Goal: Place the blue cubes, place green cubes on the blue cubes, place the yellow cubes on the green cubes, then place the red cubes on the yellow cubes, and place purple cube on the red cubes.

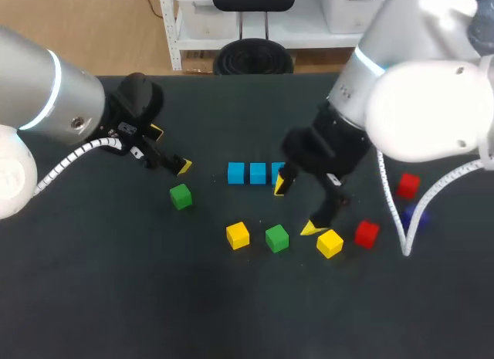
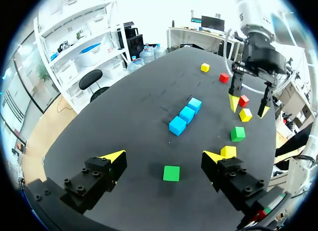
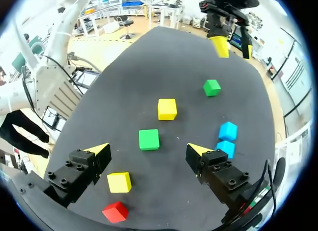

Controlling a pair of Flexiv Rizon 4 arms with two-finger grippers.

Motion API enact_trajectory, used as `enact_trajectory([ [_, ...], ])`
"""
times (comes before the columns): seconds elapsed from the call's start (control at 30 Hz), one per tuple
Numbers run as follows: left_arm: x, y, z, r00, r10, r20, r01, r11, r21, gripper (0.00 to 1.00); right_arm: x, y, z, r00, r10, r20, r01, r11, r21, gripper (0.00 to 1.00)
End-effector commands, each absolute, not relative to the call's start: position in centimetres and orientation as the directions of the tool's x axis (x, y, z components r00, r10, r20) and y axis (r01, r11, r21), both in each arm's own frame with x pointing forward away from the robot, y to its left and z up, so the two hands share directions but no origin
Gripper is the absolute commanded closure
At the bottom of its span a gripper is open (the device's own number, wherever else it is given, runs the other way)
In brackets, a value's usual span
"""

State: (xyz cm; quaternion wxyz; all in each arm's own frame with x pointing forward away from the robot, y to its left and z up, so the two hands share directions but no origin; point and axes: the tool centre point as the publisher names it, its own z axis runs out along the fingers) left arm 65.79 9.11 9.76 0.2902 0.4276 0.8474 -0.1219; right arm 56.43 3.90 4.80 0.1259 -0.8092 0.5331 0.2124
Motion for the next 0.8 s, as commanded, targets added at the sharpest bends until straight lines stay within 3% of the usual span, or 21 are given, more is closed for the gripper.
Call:
enact_trajectory([
  [0.03, 65.7, 9.0, 9.8, -0.469, 0.654, -0.593, 0.792, 0.608, 0.045, 0.0, 56.6, 4.4, 3.9, 0.345, -0.809, -0.476, -0.908, -0.416, 0.049, 0.0],
  [0.57, 65.7, 9.0, 9.8, -0.469, 0.654, -0.593, 0.792, 0.608, 0.045, 0.0, 54.9, 5.2, 1.1, 0.373, -0.814, -0.445, -0.888, -0.453, 0.084, 0.03],
  [0.67, 65.7, 9.0, 9.8, -0.469, 0.654, -0.593, 0.792, 0.608, 0.045, 0.0, 55.0, 5.2, 0.5, 0.373, -0.816, -0.442, -0.887, -0.453, 0.089, 0.19],
  [0.8, 65.7, 9.0, 9.8, -0.469, 0.654, -0.593, 0.792, 0.608, 0.045, 0.0, 55.3, 5.1, 0.0, 0.371, -0.819, -0.437, -0.887, -0.452, 0.092, 0.27],
])
